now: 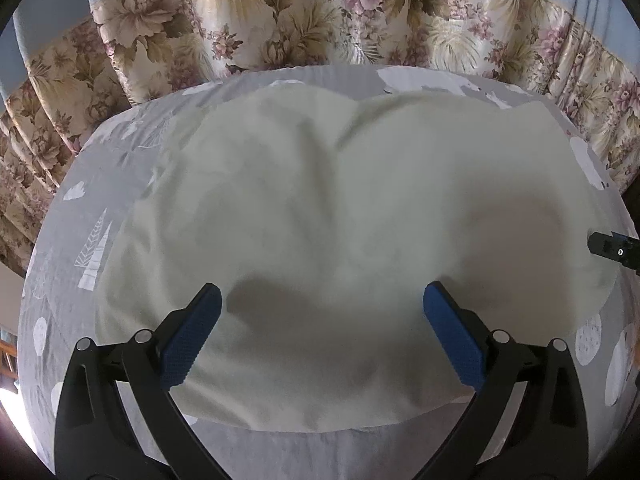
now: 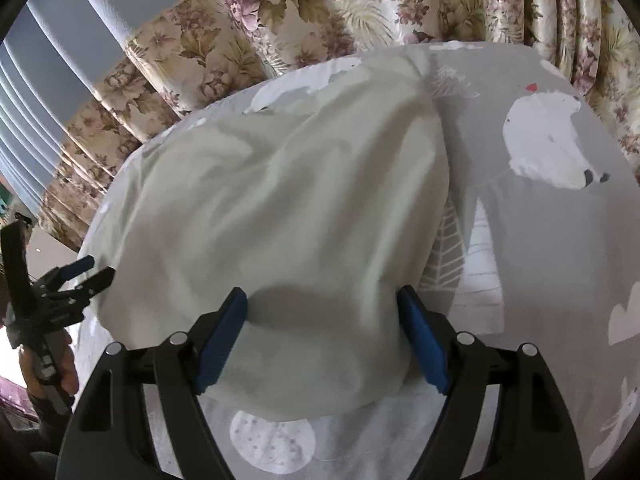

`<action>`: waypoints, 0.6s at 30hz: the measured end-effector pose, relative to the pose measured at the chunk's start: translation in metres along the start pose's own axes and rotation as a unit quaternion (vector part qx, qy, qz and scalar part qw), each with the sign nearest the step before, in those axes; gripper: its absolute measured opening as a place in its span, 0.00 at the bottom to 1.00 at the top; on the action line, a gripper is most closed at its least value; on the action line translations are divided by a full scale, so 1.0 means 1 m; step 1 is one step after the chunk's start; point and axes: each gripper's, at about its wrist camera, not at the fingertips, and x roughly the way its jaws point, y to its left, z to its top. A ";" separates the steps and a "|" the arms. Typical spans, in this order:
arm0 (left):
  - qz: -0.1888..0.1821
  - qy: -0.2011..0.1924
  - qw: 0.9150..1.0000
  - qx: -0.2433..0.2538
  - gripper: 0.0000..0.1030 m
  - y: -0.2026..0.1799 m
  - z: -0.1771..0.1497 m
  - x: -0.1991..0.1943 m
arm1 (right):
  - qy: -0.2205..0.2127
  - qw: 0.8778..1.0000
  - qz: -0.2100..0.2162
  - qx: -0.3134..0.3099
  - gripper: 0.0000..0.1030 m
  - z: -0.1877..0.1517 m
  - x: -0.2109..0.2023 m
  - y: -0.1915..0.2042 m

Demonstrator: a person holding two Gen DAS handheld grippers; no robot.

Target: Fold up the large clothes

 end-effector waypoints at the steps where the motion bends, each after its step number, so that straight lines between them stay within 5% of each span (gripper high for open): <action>1: 0.000 0.000 1.000 -0.001 0.97 0.000 0.000 0.000 | -0.001 1.000 0.003 0.008 0.75 0.002 0.001 -0.004; 6: 0.005 -0.002 1.000 0.002 0.97 0.002 0.002 0.000 | -0.012 0.998 0.057 0.038 0.76 0.004 0.008 -0.011; 18: 0.014 0.002 1.000 -0.007 0.97 0.011 0.002 0.007 | -0.029 0.995 0.069 0.068 0.75 -0.020 -0.002 -0.013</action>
